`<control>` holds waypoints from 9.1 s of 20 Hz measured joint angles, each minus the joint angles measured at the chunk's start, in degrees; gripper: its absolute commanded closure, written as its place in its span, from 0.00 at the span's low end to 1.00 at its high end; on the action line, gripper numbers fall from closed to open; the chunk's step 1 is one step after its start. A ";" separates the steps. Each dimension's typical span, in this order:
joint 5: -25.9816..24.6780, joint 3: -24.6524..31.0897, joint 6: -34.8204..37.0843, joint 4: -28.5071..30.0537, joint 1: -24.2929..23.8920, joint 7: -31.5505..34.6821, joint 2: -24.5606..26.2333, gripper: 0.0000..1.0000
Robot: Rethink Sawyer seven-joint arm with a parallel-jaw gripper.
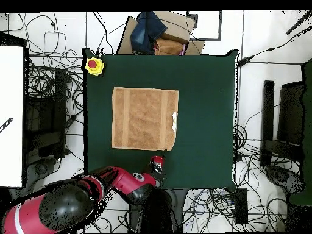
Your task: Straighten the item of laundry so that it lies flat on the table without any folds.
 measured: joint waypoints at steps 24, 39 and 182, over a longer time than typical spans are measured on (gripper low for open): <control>1.78 2.26 1.48 -1.14 0.05 0.00 -2.04 0.00; 0.43 2.33 2.73 -2.05 -0.17 0.00 -1.52 0.00; 42.80 19.89 -17.15 22.66 -38.80 -24.36 -33.17 0.00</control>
